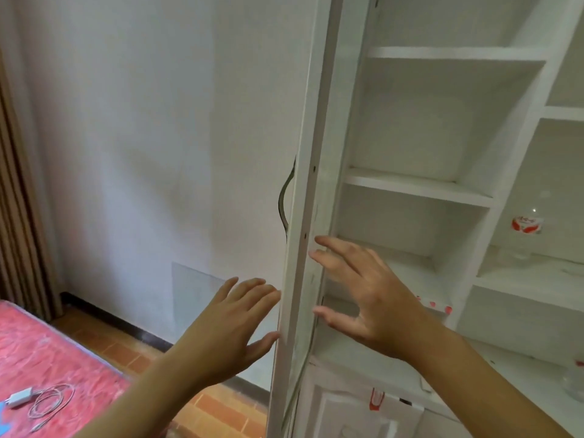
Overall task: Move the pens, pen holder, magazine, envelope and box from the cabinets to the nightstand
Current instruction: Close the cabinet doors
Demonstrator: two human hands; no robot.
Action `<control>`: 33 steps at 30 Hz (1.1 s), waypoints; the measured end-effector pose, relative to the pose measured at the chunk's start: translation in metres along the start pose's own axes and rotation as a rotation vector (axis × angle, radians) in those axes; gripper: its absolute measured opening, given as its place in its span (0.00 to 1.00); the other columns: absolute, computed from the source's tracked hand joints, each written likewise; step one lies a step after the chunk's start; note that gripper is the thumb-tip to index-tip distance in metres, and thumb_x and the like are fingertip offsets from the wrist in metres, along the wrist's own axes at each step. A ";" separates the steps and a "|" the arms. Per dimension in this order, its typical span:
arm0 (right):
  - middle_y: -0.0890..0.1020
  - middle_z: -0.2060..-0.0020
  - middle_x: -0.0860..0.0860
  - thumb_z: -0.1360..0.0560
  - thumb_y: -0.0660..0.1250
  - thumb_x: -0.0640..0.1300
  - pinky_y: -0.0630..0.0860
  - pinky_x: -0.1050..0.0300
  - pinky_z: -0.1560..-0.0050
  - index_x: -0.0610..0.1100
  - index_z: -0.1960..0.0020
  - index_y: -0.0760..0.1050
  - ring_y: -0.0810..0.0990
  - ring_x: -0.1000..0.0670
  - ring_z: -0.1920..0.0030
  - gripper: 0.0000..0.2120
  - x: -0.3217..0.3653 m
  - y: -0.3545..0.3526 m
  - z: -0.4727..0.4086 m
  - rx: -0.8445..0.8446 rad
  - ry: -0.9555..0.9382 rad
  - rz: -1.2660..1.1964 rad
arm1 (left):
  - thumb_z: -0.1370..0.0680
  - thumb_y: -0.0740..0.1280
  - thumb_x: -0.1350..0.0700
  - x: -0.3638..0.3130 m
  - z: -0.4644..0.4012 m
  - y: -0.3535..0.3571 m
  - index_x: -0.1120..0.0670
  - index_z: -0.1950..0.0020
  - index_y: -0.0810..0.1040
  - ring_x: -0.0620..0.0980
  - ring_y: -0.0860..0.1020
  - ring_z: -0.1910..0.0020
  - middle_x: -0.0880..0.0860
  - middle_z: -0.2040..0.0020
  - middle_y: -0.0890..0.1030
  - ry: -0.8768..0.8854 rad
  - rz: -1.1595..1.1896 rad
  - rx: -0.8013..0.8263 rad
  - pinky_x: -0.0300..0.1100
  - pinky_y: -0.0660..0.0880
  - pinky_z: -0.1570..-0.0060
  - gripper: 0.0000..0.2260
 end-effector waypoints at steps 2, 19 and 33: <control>0.63 0.19 0.53 0.20 0.64 0.66 0.72 0.41 0.27 0.52 0.18 0.60 0.66 0.49 0.22 0.36 0.005 0.000 -0.005 -0.033 -0.009 0.022 | 0.18 0.55 0.32 0.001 -0.007 0.003 0.46 0.26 0.72 0.48 0.75 0.29 0.45 0.29 0.77 0.035 -0.005 -0.003 0.54 0.65 0.25 0.27; 0.69 0.25 0.39 0.19 0.68 0.60 0.75 0.38 0.33 0.54 0.20 0.67 0.70 0.41 0.26 0.30 -0.003 -0.038 0.017 -0.070 0.102 0.323 | 0.19 0.63 0.36 -0.030 -0.051 0.030 0.47 0.27 0.72 0.47 0.73 0.29 0.45 0.31 0.77 0.362 0.227 -0.178 0.54 0.70 0.27 0.24; 0.61 0.22 0.40 0.24 0.76 0.59 0.69 0.33 0.32 0.50 0.26 0.76 0.64 0.36 0.21 0.30 -0.061 -0.077 0.078 -0.175 0.100 0.549 | 0.17 0.60 0.39 -0.092 -0.112 0.057 0.41 0.30 0.73 0.46 0.72 0.29 0.42 0.31 0.76 0.426 0.371 -0.144 0.53 0.71 0.28 0.18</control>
Point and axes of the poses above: each hand's wrist, its own z-axis away from the middle knuckle, its own y-axis out of the palm, x = y × z, the point moved 2 cm from there along -z, towards the middle knuckle
